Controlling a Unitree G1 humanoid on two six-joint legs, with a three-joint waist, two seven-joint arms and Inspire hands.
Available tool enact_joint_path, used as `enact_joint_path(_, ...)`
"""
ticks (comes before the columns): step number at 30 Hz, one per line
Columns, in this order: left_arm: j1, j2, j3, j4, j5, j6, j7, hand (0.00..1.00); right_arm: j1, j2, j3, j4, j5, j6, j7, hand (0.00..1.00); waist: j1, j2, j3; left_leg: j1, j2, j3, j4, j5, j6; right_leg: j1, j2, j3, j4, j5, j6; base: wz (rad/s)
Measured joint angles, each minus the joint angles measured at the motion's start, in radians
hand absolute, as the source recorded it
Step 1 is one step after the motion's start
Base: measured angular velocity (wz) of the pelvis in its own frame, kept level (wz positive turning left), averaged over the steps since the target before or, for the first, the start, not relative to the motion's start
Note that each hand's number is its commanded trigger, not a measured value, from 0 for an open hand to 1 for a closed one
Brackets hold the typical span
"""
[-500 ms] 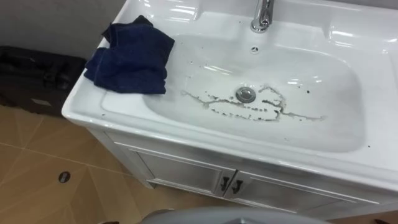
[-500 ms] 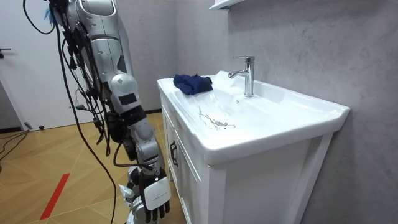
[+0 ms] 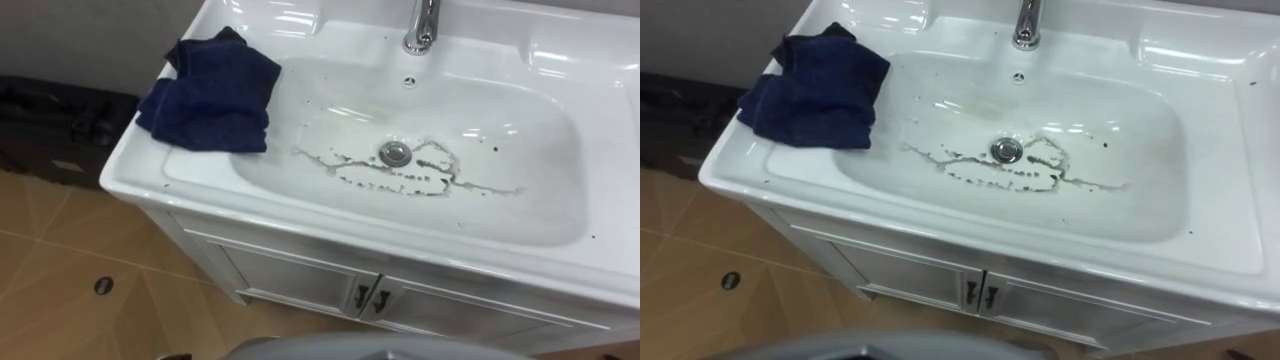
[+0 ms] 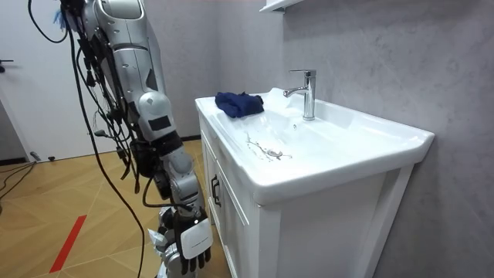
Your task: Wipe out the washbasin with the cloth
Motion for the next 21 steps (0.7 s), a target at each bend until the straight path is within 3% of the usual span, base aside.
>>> enact_joint_path(5,0.003,0.000,0.002,0.000,-0.002,-0.001,0.020,0.00,-0.001,0.002,0.011,0.000,0.003,0.000,0.000,0.00,0.002,-0.008,-0.0009,0.000,-0.004,0.001,0.000,0.001,-0.003,0.002,-0.003,-0.003,-0.014,-0.015,-0.006,0.01)
enact_joint_path(12,0.007,-0.001,0.059,0.000,-0.016,-0.002,0.052,0.00,0.000,0.003,0.017,0.003,0.000,0.001,0.010,0.00,0.003,-0.020,-0.0035,0.001,-0.011,-0.015,-0.013,0.003,-0.005,0.021,-0.008,-0.033,-0.035,-0.014,-0.006,0.09)
enact_joint_path(16,0.016,-0.003,0.089,0.001,-0.113,-0.011,0.099,0.00,-0.004,0.012,0.028,0.000,-0.023,0.001,0.010,0.00,0.024,-0.027,-0.0062,-0.011,-0.017,-0.036,-0.009,0.002,-0.005,0.021,-0.010,-0.060,-0.035,-0.014,-0.006,0.15)
enact_joint_path(21,0.039,-0.002,0.149,0.001,-0.263,-0.029,0.168,0.00,-0.007,0.012,0.027,0.014,-0.024,0.000,0.009,0.00,0.056,-0.020,-0.0065,-0.021,-0.019,-0.070,-0.001,0.000,-0.006,0.030,-0.010,-0.104,-0.033,-0.014,-0.006,0.21)
